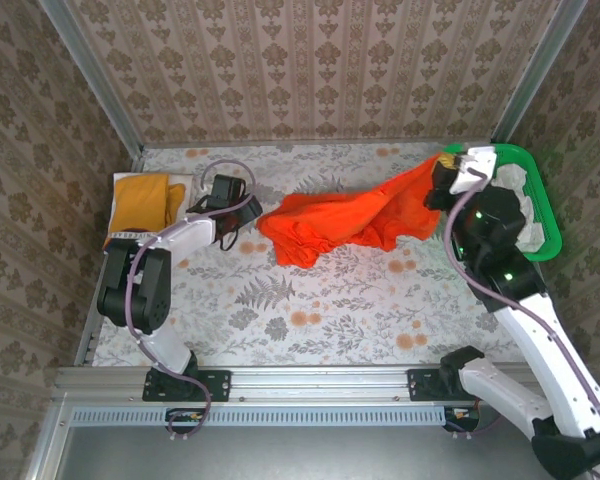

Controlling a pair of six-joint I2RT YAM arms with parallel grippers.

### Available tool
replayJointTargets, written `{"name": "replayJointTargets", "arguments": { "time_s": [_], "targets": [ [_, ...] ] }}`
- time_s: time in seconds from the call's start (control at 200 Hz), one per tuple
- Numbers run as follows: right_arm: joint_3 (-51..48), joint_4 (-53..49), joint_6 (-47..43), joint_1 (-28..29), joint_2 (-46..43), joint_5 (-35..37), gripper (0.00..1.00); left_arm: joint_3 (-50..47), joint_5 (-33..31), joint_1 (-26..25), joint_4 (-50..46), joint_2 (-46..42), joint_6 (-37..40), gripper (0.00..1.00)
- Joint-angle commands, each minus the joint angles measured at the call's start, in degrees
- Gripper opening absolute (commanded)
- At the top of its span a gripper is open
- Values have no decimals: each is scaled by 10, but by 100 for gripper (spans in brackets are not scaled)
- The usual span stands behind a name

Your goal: Fold and stack the t-shirts

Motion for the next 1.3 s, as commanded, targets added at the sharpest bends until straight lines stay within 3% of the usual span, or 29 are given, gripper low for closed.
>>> {"name": "replayJointTargets", "arguments": {
  "time_s": [0.0,0.235,0.44,0.565,0.93,1.295],
  "targets": [
    [2,-38,-30,-16,-28,-28,0,-9,-18,-3,0,-19,-1,87],
    [-52,-99,-7,-25,-63,-44,0,13,0,-22,1,-4,10,91],
    [-187,-160,170,-25,-138,1,0,121,0,-55,-81,51,95,86],
    [-241,-193,227,-26,-158,18,0,208,5,-106,-137,99,141,82],
    [-262,-133,237,-27,-103,-10,0,497,11,-188,-322,301,108,58],
    [-291,-126,255,-27,-112,-48,0,601,25,-193,-338,396,76,51]
  ]
}}
